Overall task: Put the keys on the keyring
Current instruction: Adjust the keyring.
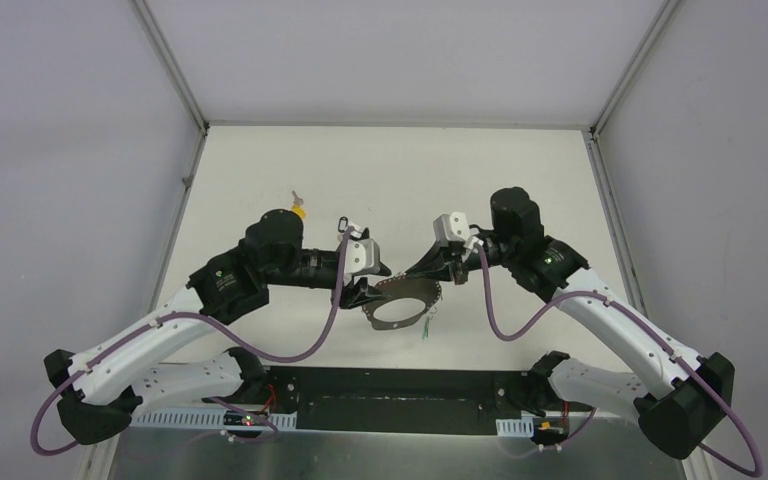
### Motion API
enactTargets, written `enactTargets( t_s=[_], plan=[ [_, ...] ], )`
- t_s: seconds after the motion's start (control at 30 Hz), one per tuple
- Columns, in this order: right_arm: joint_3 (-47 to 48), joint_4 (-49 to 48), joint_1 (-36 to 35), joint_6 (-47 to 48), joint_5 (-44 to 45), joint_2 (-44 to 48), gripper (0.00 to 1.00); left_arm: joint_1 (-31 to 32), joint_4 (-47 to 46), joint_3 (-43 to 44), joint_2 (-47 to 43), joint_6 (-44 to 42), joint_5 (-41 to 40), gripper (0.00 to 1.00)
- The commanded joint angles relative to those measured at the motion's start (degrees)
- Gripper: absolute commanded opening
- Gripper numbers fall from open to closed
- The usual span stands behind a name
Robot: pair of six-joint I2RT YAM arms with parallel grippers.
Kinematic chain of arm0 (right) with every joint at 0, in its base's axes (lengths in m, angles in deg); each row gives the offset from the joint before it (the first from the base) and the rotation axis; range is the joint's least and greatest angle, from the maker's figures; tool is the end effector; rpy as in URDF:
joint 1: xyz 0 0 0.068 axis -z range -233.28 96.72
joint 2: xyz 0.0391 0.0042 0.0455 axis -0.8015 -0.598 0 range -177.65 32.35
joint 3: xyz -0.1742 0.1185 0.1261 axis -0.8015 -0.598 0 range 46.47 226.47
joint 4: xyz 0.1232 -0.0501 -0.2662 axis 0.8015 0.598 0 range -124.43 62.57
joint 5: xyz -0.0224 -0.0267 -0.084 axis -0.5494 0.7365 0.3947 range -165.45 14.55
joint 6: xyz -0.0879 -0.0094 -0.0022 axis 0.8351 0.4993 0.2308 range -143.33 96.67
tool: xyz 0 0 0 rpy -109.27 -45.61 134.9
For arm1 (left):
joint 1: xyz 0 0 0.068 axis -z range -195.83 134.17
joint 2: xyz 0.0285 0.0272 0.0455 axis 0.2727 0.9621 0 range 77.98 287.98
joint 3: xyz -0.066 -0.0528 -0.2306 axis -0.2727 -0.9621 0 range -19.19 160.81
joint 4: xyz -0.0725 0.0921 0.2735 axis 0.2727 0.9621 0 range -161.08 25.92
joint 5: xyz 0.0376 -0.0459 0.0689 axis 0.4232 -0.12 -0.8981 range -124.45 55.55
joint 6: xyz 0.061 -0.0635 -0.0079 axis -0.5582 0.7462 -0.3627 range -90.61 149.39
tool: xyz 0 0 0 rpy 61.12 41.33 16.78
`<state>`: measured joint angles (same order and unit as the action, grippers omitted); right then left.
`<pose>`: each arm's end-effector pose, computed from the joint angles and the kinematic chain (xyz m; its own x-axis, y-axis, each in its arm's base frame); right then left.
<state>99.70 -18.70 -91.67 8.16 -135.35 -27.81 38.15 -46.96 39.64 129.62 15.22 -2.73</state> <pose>0.1896 0.2370 0.2997 0.2320 -0.1502 -0.9610 -0.9569 -0.2127 -0.1978 0.1324 -0.2522 0.3523 0.0748 0.2511 -0.9651 0.9958 0.0329 0.0857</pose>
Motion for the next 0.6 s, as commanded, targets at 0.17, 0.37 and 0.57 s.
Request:
enactTargets(
  t_s=[0.17, 0.37, 0.57],
  plan=[
    [1.20, -5.43, -0.45, -5.57, 1.02, 0.05, 0.00, 1.41, -6.08, 1.68, 0.32, -5.65, -1.11, 0.39],
    [2.40, -5.99, -0.66, -10.83, 4.68, -1.95, 0.00, 2.01, -6.01, 2.78, 2.82, -4.83, -6.15, 0.35],
    [1.45, -6.51, -1.09, -11.34, 5.17, -2.31, 0.00, 2.24, -4.97, 1.95, 3.42, -4.98, -10.27, 0.35]
  ],
)
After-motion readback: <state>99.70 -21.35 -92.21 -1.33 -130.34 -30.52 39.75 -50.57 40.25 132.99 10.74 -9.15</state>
